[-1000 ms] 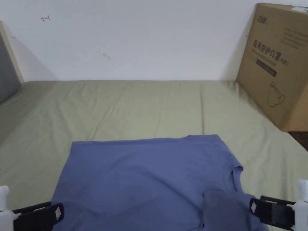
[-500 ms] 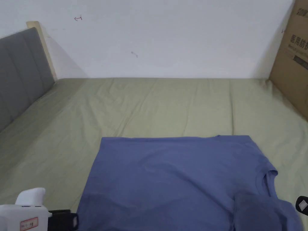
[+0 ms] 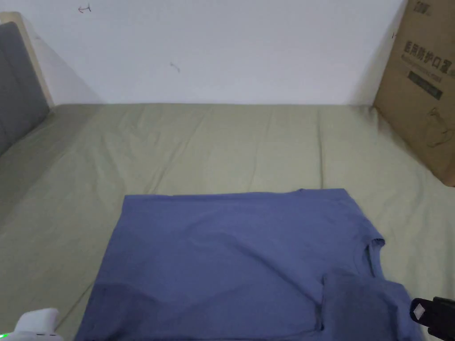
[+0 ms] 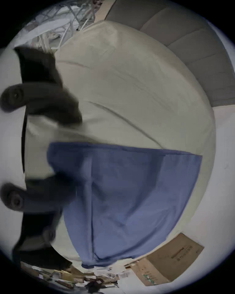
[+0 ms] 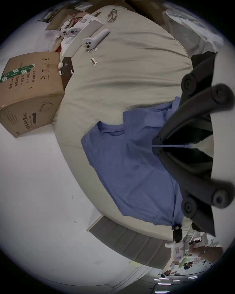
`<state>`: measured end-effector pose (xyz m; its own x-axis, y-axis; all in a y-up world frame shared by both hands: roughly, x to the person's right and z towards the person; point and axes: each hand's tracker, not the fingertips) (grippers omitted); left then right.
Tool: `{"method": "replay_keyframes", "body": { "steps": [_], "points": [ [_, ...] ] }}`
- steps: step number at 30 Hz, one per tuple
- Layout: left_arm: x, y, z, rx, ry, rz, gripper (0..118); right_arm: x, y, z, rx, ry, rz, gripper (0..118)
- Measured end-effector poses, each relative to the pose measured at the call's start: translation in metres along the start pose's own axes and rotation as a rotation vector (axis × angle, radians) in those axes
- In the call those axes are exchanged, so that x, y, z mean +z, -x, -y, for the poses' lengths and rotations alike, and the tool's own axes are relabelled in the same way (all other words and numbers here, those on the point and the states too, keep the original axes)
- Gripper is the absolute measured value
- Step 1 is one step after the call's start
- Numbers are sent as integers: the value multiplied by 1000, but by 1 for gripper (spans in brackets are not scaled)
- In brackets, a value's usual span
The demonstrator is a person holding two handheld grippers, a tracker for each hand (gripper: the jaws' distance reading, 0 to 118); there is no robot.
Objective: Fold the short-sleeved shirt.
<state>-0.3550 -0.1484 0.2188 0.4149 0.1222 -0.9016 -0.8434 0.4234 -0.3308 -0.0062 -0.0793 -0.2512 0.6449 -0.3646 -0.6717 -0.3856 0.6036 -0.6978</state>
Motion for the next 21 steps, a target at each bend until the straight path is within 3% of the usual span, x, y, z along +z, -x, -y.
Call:
{"method": "replay_keyframes", "body": {
  "steps": [3, 4, 6, 7, 13, 14, 16, 17, 20, 21],
  "points": [
    [22, 2, -1, 66, -68, 137, 2, -4, -10, -6, 34, 23, 26, 5],
    [23, 4, -9, 49, -52, 108, 2, -6, -13, -8, 50, 37, 56, 18],
    [25, 6, -14, 38, -57, 90, 2, -11, -21, -9, 64, 79, 87, 102],
    [27, 10, -16, 30, -65, 86, 2, -17, -26, -9, 67, 125, 100, 116],
    [27, 5, -10, 50, -80, 104, 2, -65, -58, 4, 81, 337, 181, 113],
    [26, 4, -10, 45, -77, 96, 2, -72, -62, 6, 83, 362, 187, 101],
    [36, -2, -3, 37, -69, 83, 2, -85, -66, 8, 91, 414, 202, 53],
    [36, -4, -2, 32, -68, 79, 2, -88, -63, 9, 104, 425, 199, 38],
    [37, -1, -6, 36, -66, 81, 2, -86, -61, 8, 113, 414, 178, 30],
    [39, -3, -7, 36, -69, 83, 2, -77, -55, 8, 110, 395, 180, 20]
  ]
}}
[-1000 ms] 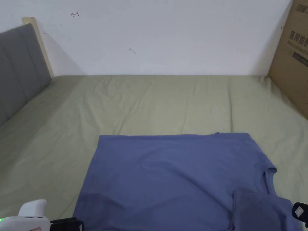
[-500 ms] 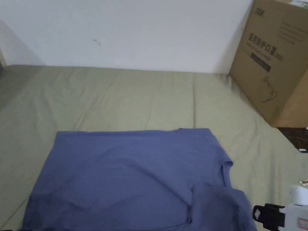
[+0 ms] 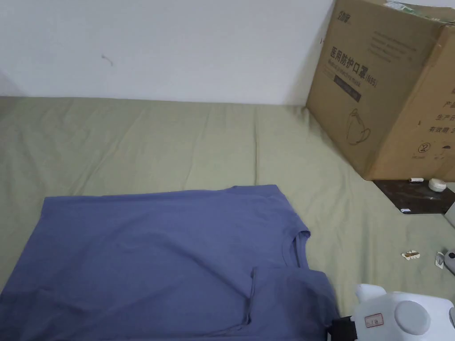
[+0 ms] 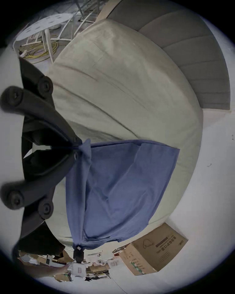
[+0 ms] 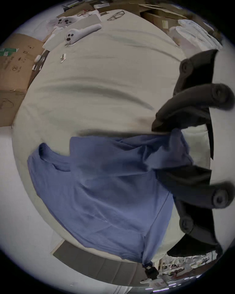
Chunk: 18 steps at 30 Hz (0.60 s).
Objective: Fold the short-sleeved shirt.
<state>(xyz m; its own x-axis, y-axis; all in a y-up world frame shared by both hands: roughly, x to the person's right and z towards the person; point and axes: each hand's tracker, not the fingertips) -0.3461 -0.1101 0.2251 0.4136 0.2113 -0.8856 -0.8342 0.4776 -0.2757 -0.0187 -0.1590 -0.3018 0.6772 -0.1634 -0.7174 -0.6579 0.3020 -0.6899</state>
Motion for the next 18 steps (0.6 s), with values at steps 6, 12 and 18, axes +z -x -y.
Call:
{"method": "replay_keyframes", "body": {
  "steps": [6, 12, 18],
  "points": [
    [14, -12, -3, -6, -22, 7, 2, 23, -19, 5, -28, -79, -108, 9],
    [7, 3, -11, 36, -13, 29, 2, 48, -20, 5, -66, -145, -150, 8],
    [-2, 5, -45, 47, -24, 78, 2, 59, -16, -43, -119, -172, -210, 8]
  ]
}}
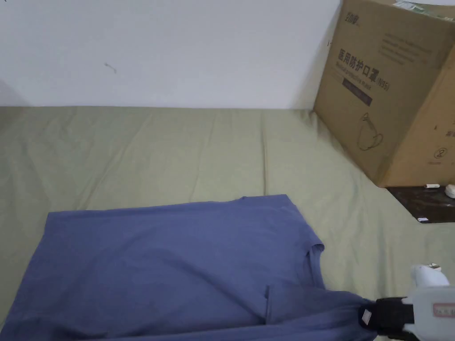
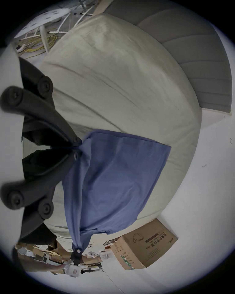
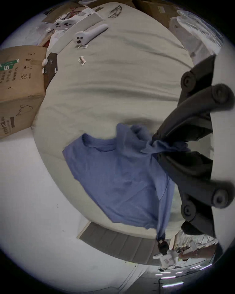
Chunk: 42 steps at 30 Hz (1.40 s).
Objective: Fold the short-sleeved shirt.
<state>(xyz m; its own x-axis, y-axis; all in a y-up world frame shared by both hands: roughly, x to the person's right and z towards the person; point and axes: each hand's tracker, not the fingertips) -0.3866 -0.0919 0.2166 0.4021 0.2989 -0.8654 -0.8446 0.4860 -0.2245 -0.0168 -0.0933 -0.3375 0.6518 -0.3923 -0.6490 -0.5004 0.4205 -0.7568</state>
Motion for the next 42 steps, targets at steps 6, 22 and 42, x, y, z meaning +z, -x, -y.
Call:
{"method": "replay_keyframes", "body": {
  "steps": [6, 22, 42],
  "points": [
    [-57, 0, -72, -17, 27, 17, 2, -53, 22, -74, -44, 34, -4, 8],
    [-72, -10, -62, -48, -36, 40, 114, -85, 33, -65, -105, -79, 24, 118],
    [-73, 4, -27, -26, 4, -83, 113, -13, 71, 10, 61, -206, -50, 0]
  ]
}}
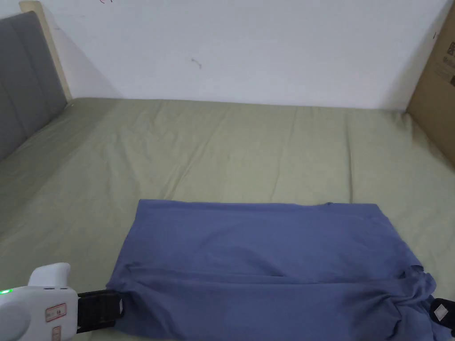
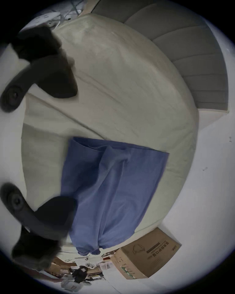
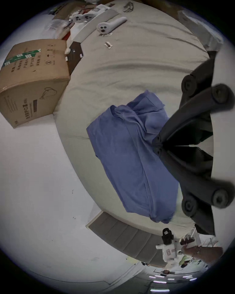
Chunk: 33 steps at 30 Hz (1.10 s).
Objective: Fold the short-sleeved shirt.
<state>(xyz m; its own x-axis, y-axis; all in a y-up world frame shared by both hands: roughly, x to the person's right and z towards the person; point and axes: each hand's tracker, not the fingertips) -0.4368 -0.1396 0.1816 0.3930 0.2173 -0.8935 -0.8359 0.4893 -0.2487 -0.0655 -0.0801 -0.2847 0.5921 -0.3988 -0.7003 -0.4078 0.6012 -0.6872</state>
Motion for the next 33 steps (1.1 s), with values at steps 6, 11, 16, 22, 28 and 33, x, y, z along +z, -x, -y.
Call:
{"method": "replay_keyframes", "body": {
  "steps": [6, 11, 16, 22, 28, 33],
  "points": [
    [-58, 4, -3, -57, 168, -59, 91, 3, -2, 5, -3, 15, 19, 0],
    [-21, -30, 5, -174, 10, -46, 5, 3, -13, 2, 30, 3, 72, 0],
    [20, -40, 0, -120, -64, 52, 5, -17, -34, -14, 61, 16, 108, 108],
    [31, -28, -14, -107, -76, 23, 5, -78, -89, -21, -106, 164, 133, 112],
    [44, -59, 3, -51, -63, 10, 5, -114, -90, -25, -53, 330, 156, 14],
    [35, -15, -20, -17, -66, 27, 5, -72, -77, -30, 21, 220, 153, 9]
  ]
}}
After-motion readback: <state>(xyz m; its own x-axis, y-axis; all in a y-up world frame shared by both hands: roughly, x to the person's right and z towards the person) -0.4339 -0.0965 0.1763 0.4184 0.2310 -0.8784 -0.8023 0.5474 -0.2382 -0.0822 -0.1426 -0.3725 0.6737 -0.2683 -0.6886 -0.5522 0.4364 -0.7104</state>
